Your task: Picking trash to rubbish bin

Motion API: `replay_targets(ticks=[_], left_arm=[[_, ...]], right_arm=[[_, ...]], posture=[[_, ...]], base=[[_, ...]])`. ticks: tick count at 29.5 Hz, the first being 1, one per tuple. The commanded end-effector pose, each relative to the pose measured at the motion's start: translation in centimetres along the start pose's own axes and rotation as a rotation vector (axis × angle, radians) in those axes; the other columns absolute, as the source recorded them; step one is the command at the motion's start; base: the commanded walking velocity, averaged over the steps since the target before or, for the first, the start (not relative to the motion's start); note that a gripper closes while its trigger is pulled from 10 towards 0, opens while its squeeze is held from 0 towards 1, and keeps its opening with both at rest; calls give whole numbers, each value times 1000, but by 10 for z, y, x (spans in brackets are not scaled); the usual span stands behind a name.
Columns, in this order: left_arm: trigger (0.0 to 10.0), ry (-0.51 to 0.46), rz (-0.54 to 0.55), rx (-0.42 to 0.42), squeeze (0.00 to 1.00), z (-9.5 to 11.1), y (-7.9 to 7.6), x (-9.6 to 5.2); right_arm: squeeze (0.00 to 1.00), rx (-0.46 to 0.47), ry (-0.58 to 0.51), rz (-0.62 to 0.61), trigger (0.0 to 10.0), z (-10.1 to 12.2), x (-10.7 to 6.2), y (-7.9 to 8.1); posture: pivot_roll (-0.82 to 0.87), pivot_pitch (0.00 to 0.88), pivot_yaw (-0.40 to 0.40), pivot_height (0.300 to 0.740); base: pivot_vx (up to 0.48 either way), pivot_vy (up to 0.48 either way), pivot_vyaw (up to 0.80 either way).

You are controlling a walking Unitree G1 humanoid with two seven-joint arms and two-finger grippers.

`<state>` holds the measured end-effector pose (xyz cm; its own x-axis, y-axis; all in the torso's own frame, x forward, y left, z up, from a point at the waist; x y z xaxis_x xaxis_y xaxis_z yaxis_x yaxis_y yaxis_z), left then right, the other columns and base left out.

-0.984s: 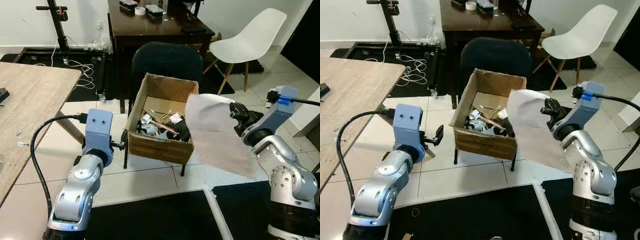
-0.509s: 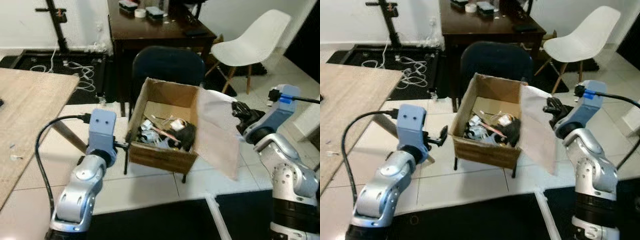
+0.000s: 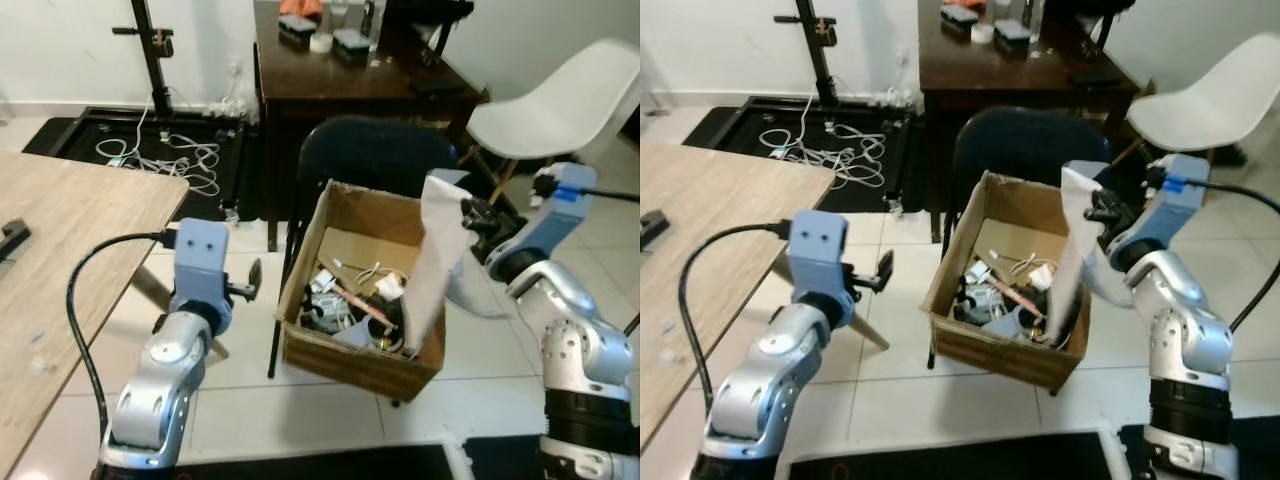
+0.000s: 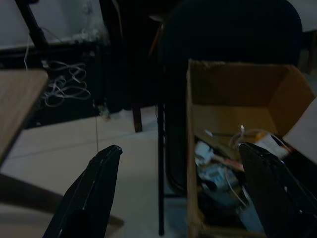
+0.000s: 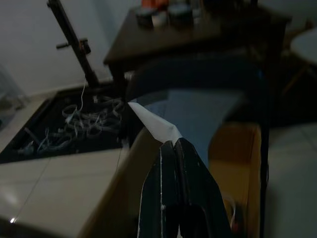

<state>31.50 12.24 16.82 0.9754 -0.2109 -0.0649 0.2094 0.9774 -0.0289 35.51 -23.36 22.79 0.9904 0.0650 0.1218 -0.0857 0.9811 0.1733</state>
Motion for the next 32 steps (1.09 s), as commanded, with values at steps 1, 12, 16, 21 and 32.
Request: replay_targets(ticks=[1, 12, 16, 21, 32], left_arm=[[10000, 8, 8, 1, 0, -2, 3, -2], [10000, 5, -105, 58, 0, -2, -10, -1], [10000, -25, -160, 87, 0, 4, -12, -1], [10000, -44, -281, 118, 0, 7, -17, -4], [10000, -100, -656, 236, 0, 11, -66, -18]], right_arm=[[0, -4, -23, 14, 10000, 4, 3, 3], [0, -47, -37, 48, 10000, 3, 19, 12], [0, -67, -24, 88, 10000, -5, 23, 17], [0, -72, -6, 130, 10000, -17, 31, 25], [0, -124, 42, 177, 10000, -44, 43, 25]], posture=[[177, 97, -39, 740], [172, 120, -35, 740], [172, 126, -38, 740], [178, 154, -37, 740], [200, 196, -30, 740]], base=[[405, 0, 0], [106, 0, 0], [0, 0, 0], [0, 0, 0], [0, 0, 0]])
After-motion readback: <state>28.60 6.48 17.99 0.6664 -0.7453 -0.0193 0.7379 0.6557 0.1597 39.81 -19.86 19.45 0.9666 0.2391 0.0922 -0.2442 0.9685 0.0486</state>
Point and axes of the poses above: a point about 5 cm out from each wrist's last joint towards the gripper, its own x axis pointing out of the wrist towards the gripper, its own z axis along the axis of the wrist's last joint, y = z × x, the point moved 3 cm from there along x, pointing out of the wrist towards the gripper, and after that the axes turned 4 degrees about -x, right-handed, at the moved point
